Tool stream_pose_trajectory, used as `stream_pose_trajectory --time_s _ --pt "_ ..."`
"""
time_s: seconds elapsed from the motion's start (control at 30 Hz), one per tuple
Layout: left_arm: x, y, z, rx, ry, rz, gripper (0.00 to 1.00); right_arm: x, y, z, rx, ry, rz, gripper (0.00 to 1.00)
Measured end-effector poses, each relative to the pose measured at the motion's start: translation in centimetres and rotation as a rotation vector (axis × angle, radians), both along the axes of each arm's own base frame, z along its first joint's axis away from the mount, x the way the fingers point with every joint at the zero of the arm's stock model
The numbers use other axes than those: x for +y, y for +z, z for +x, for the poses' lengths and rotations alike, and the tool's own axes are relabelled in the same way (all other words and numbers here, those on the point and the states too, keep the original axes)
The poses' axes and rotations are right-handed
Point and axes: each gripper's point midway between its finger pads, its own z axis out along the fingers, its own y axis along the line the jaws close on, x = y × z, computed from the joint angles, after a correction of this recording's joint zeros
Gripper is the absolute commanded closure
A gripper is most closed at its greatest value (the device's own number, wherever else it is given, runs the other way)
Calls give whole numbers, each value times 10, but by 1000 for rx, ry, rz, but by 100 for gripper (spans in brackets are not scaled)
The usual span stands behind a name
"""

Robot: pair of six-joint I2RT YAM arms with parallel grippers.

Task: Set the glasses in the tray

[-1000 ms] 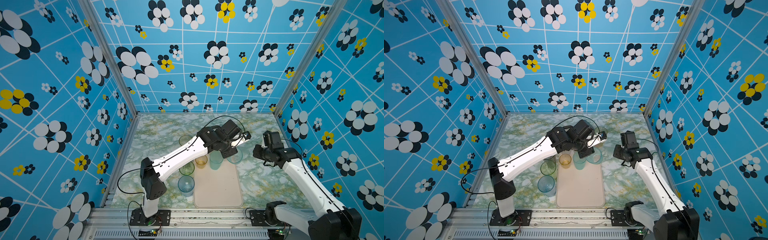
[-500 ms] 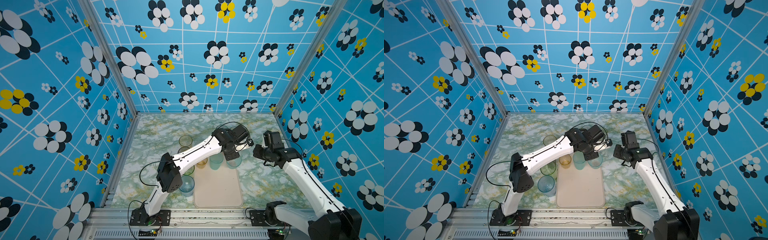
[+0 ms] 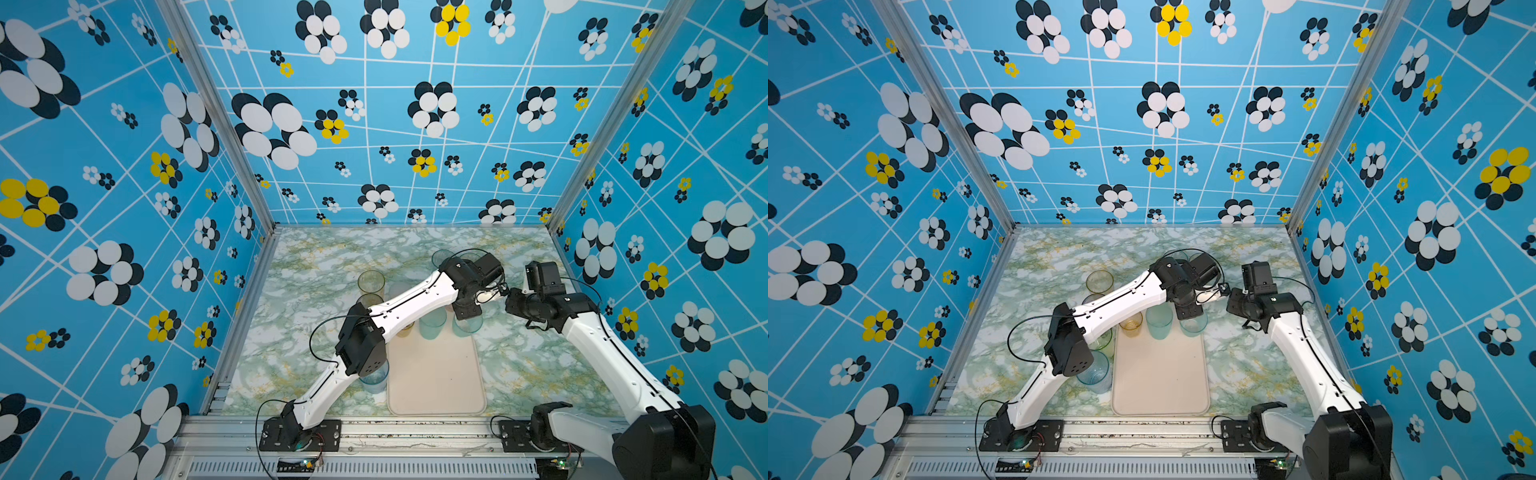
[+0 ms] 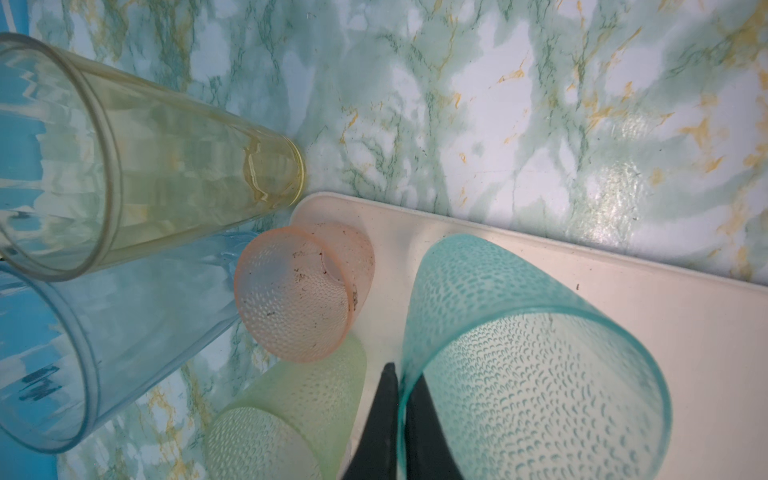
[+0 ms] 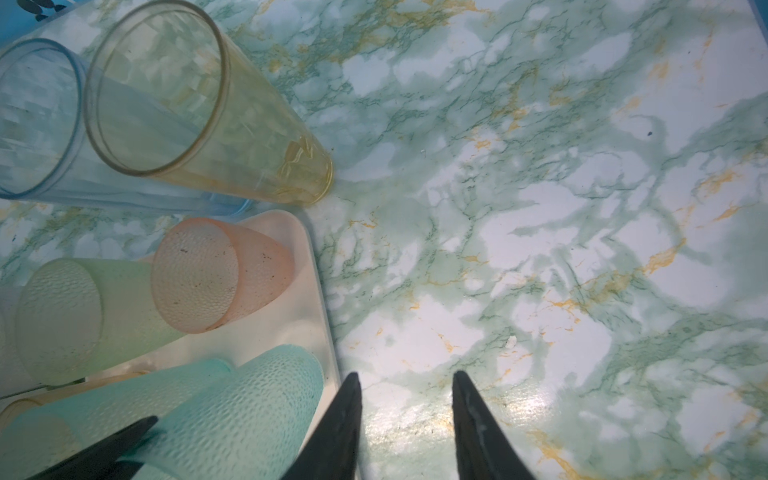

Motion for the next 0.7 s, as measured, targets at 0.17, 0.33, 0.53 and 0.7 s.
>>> stream_pose_trajectory --time_s 0.17,0.33,0.53,0.7 --pt "8 -3 6 10 17 16 95 2 -5 5 7 6 8 61" --pt "8 -1 10 10 24 9 95 5 -9 8 16 13 18 61" --pt "8 -14 11 40 24 27 95 7 -11 10 19 17 24 61" --pt "8 -13 8 58 20 22 94 9 -14 12 24 22 32 61"
